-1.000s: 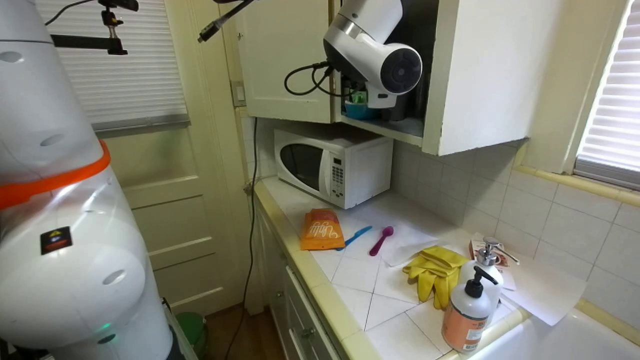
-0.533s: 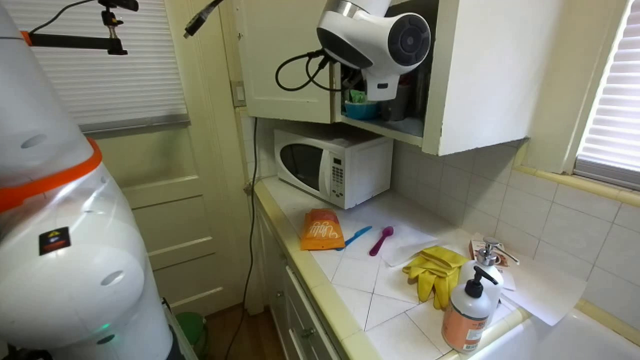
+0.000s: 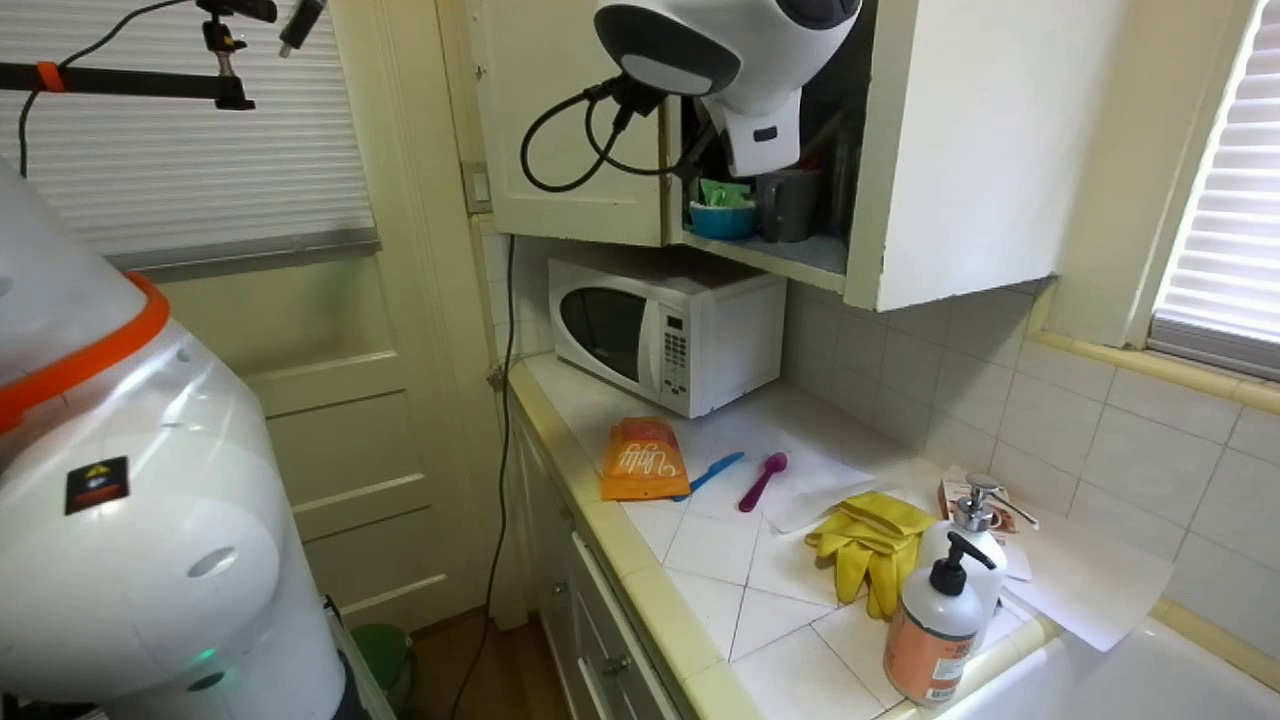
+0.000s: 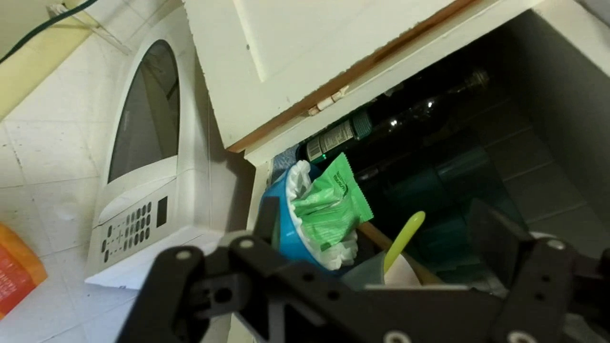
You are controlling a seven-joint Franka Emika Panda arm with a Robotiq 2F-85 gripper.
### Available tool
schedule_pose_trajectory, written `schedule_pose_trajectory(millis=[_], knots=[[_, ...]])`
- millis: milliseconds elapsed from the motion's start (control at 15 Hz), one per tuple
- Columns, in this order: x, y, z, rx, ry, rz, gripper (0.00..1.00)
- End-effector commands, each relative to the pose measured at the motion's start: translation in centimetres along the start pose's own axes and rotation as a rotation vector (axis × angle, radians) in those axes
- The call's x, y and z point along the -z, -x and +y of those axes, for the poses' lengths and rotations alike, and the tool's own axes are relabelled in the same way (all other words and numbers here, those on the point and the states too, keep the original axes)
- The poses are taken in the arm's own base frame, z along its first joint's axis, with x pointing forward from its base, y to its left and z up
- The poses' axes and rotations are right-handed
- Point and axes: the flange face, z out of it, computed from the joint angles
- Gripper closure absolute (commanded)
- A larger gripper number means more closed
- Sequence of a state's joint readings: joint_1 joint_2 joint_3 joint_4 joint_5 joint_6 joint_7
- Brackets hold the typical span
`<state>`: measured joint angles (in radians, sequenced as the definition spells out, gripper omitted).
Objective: Put the green spoon in the kitchen cabinet
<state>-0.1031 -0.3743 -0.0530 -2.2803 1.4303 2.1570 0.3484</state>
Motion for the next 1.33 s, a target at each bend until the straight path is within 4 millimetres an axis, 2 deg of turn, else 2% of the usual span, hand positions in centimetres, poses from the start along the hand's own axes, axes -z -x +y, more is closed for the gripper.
schedule_pose_trajectory(millis=[0,200,400,533,733,933,1000,1133,1267], knots=[[2.5,1.6,1.7,0.022,0.11,0.036,0.0],[4.0,2.6,2.9,0.066,0.238,0.083,0.0],[6.2,4.0,3.6,0.192,0.38,0.066,0.0],[8.4,5.2,3.4,0.257,0.475,0.092,0.0],[11.1,7.2,2.0,0.336,0.619,0.129,0.0],[11.7,9.6,-0.6,0.437,0.733,0.17,0.0],[11.5,8.3,0.6,0.394,0.646,0.15,0.0],[11.7,9.5,-0.5,0.435,0.682,0.166,0.0],[11.6,9.7,-0.7,0.447,0.695,0.172,0.0]])
